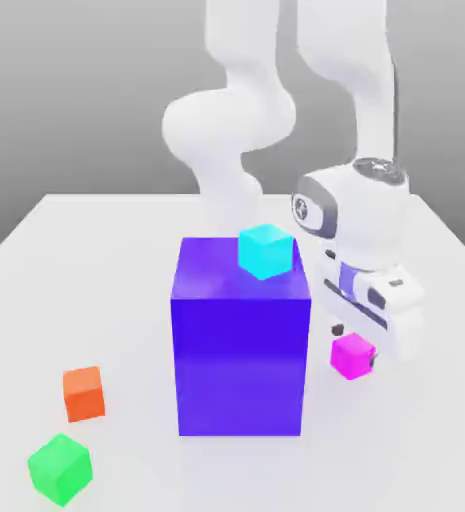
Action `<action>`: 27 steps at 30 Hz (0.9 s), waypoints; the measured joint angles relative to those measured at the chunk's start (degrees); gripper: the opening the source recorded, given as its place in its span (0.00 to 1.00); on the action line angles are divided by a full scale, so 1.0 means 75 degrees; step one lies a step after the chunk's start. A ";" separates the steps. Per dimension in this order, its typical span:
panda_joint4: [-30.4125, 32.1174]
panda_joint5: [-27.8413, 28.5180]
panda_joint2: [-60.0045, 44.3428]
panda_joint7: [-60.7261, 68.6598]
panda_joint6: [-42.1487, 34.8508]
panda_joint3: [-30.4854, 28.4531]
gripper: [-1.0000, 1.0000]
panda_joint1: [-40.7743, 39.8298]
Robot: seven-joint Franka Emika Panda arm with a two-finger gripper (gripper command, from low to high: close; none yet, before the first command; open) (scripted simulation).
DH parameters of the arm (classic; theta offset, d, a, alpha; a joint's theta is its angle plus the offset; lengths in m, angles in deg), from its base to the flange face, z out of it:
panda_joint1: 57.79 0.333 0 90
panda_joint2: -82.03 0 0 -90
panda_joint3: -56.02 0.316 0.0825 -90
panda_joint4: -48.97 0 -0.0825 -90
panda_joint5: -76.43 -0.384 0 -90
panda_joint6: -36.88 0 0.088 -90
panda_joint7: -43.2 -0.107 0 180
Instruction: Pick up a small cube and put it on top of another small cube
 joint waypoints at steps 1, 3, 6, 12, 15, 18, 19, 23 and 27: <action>0.0000 0.0000 0.0000 0.0000 0.0000 0.0000 0.00 0.0000; 0.0000 0.0001 0.0000 -0.0001 -0.0008 0.0000 0.00 0.0000; -0.0012 0.0002 -0.0070 -0.0003 0.0040 0.0001 0.00 -0.0001; 0.0220 0.0246 0.1235 -0.0175 -0.1028 -0.0114 0.00 0.0043; 0.0380 0.0694 0.2060 -0.0508 -0.1696 -0.0103 0.00 -0.0093; 0.0089 0.1207 0.2260 -0.0932 -0.2073 -0.0008 0.00 -0.0250; -0.0151 0.1398 0.2129 -0.1101 -0.2107 0.0012 0.00 -0.0272; -0.1222 0.1915 0.1459 -0.1598 -0.2202 -0.0044 0.00 -0.0294; -0.2326 0.1824 0.0836 -0.1455 -0.2596 -0.0523 0.00 -0.0937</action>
